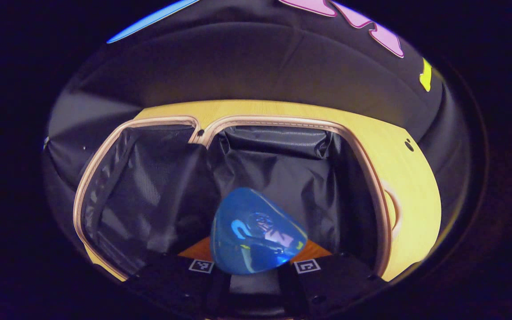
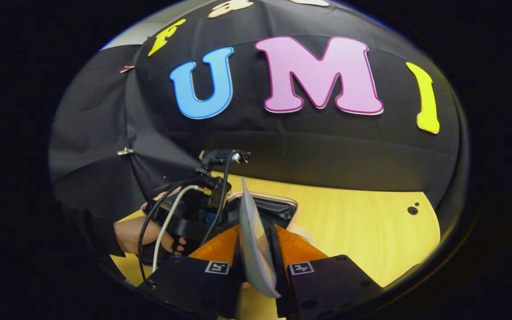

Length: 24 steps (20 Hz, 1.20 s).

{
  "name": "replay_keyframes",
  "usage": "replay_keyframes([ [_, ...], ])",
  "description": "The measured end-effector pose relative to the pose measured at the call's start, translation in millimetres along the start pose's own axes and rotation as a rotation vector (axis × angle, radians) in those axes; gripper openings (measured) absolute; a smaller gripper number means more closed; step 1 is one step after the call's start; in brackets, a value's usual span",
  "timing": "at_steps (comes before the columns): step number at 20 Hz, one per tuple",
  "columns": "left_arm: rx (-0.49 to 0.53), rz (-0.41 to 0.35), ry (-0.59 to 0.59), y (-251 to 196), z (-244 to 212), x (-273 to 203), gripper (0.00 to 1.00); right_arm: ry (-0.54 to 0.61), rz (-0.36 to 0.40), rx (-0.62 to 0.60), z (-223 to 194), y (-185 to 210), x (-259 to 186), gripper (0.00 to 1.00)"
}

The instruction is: First open the suitcase, pack the skin care products into it, and then close the suitcase.

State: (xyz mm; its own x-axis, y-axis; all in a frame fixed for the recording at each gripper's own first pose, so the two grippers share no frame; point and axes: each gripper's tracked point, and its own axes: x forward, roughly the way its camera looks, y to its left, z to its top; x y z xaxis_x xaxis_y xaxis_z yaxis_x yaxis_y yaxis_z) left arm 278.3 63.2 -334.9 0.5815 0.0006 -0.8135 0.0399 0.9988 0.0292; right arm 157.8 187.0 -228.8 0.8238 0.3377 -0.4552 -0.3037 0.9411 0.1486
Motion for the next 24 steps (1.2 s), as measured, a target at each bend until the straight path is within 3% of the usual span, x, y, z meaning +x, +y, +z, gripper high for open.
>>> replay_keyframes([
  [5,0.008,0.033,0.096,-0.3,5.6,21.7,0.50,0.024,-0.034,0.040,-0.3,-21.2,4.7,0.33],
  [7,-0.008,0.036,0.098,-0.7,5.5,24.7,0.46,0.033,-0.032,0.043,-0.2,-22.9,7.3,0.33],
  [8,-0.018,0.039,0.099,-0.5,6.0,25.2,0.52,0.035,-0.033,0.042,0.8,-23.1,9.1,0.33],
  [10,-0.048,0.050,0.050,4.0,11.9,11.7,0.53,0.034,-0.033,0.044,4.5,-22.0,13.1,0.33],
  [11,-0.078,0.039,-0.013,4.0,23.7,-3.0,0.52,0.038,-0.029,0.057,5.3,-19.4,14.4,0.33],
  [13,-0.147,0.020,-0.173,15.8,46.4,-52.8,0.64,0.053,-0.024,0.079,7.5,-13.7,21.6,0.33],
  [14,-0.170,0.048,-0.248,32.4,52.5,-80.3,0.87,0.067,-0.030,0.096,6.4,-10.1,28.3,0.33],
  [15,-0.185,0.079,-0.330,53.3,54.4,-106.0,1.00,0.084,-0.025,0.115,3.9,-2.4,37.2,0.33],
  [16,-0.199,0.106,-0.396,74.7,53.8,-133.3,0.95,0.098,-0.029,0.120,0.3,5.0,48.6,0.33],
  [19,-0.220,0.165,-0.442,120.9,17.0,-208.1,0.96,0.173,-0.049,0.109,-21.8,24.9,86.9,0.33],
  [21,-0.225,0.161,-0.443,132.0,-10.7,-235.9,0.96,0.244,-0.064,0.152,-41.3,36.4,112.9,0.33],
  [24,-0.218,0.161,-0.423,140.5,-49.6,-261.4,0.96,0.359,-0.151,0.143,-79.8,32.0,142.5,0.33],
])
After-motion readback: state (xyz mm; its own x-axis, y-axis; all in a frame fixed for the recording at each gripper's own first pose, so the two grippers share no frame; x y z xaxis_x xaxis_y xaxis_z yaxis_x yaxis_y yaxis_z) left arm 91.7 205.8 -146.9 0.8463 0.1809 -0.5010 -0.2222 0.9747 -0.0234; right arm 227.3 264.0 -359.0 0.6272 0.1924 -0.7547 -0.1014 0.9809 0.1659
